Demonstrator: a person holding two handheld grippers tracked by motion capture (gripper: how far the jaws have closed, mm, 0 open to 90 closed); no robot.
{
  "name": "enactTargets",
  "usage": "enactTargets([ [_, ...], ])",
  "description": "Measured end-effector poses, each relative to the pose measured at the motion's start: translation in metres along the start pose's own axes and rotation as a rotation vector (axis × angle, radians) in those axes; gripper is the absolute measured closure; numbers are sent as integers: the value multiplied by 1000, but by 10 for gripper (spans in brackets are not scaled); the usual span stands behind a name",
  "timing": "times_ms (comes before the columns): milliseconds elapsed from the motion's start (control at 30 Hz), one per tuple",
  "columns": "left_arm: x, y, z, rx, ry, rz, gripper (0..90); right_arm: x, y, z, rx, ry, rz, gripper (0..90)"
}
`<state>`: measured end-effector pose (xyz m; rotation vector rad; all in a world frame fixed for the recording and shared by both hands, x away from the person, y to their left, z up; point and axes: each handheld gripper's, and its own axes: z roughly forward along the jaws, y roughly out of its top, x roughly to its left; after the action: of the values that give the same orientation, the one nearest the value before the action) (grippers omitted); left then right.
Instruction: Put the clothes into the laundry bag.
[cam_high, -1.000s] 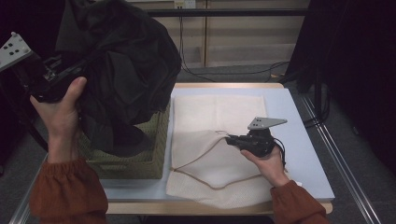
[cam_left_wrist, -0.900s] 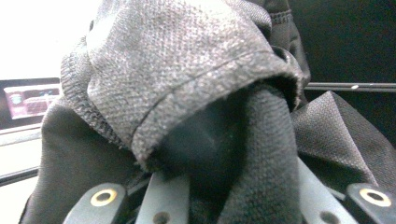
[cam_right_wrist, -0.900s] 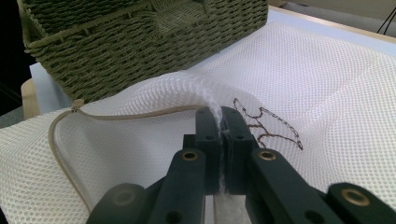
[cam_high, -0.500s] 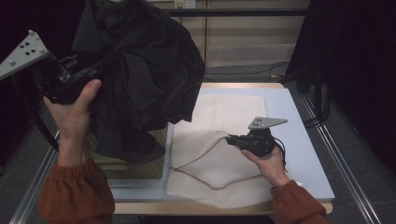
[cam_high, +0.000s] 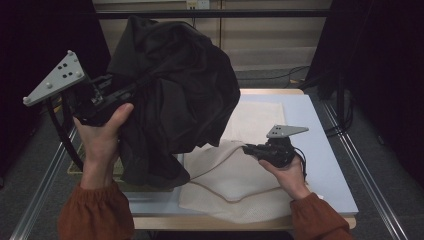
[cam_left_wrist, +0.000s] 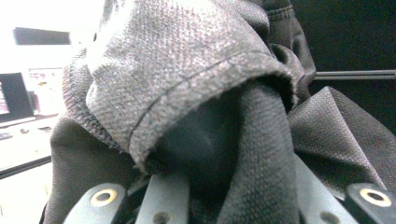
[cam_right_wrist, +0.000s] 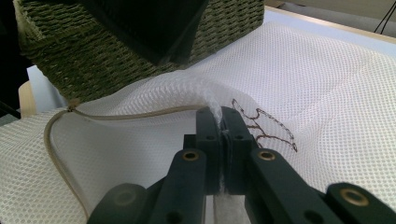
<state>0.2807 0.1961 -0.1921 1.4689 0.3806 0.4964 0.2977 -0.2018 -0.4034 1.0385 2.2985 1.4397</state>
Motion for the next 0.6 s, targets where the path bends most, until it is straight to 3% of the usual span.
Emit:
enactTargets([
  [233,-21,-7,2,-2,-47,0,780,-2,-1,0,-22,-7,2,881],
  [367,-29,-11,3,25,-69,5,780,-4,-3,2,-13,0,7,882],
  [600,-36,-38,13,69,-91,-21,779,-5,-3,3,-4,5,3,882],
])
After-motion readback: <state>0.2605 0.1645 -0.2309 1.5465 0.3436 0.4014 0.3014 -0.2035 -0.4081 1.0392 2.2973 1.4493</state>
